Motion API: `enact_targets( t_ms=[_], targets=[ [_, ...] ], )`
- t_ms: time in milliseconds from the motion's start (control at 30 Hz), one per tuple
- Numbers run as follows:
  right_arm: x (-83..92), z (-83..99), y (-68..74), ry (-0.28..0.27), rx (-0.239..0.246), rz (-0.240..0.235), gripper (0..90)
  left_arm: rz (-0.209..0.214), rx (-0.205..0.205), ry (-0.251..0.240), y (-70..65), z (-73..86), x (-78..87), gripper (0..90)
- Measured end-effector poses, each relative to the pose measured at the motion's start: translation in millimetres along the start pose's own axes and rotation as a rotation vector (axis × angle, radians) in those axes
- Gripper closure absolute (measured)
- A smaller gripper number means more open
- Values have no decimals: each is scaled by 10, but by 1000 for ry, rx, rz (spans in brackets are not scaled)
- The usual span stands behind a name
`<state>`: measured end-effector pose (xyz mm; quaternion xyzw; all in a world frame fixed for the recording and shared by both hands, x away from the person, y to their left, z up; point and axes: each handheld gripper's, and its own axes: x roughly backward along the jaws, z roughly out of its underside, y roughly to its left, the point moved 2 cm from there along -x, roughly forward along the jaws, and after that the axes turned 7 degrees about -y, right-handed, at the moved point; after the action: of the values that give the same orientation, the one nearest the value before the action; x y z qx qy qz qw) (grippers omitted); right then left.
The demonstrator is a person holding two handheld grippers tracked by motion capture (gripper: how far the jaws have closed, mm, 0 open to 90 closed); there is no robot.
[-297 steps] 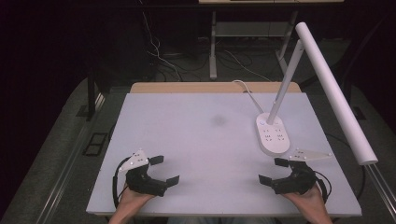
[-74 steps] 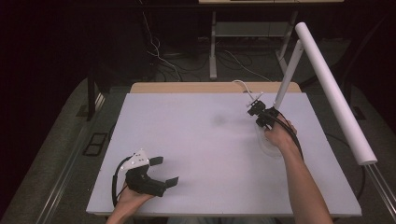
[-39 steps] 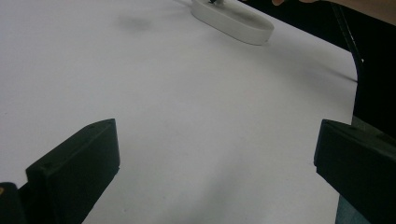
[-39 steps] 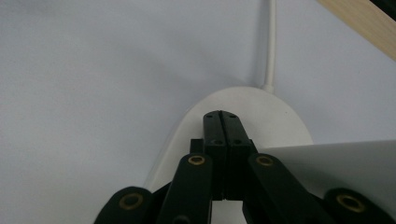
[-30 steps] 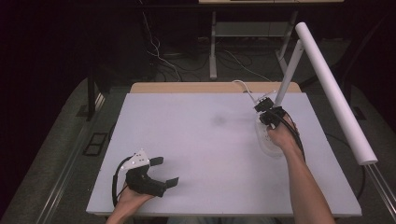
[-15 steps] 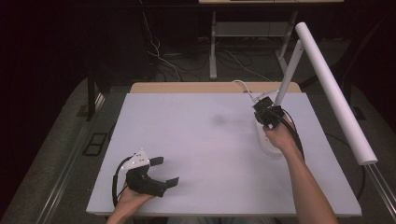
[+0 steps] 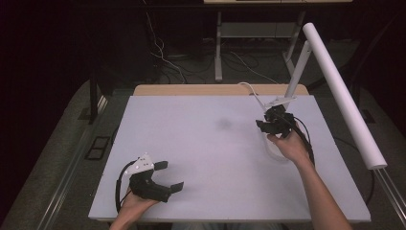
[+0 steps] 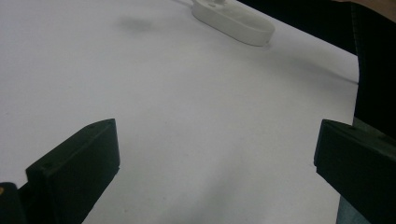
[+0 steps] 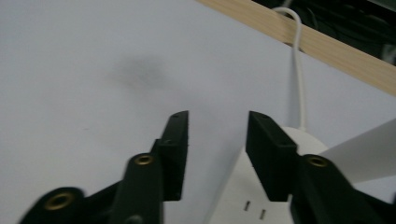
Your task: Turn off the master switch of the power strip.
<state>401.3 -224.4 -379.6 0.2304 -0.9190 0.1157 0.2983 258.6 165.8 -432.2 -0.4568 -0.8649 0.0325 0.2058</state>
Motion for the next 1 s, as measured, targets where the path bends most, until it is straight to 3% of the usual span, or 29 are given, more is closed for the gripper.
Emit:
enact_targets(
  t_ms=[200, 333, 400, 500, 1000],
  targets=[
    [182, 80, 26, -71, -43, -84, 335, 4, -1, 0, -6, 2, -11, 0],
    [285, 159, 28, -87, -55, -141, 120, 3, 1, -3, -8, 2, -10, 0],
    [324, 213, 34, -88, -63, -151, 108, 3, 2, -4, -8, 1, -9, 0],
    [371, 302, 44, -84, -76, -190, 0, 3, 3, -4, -7, 0, -10, 0],
    [645, 718, 110, -133, -138, -259, 0, 5, 0, -1, -13, 2, -14, 0]
  ],
)
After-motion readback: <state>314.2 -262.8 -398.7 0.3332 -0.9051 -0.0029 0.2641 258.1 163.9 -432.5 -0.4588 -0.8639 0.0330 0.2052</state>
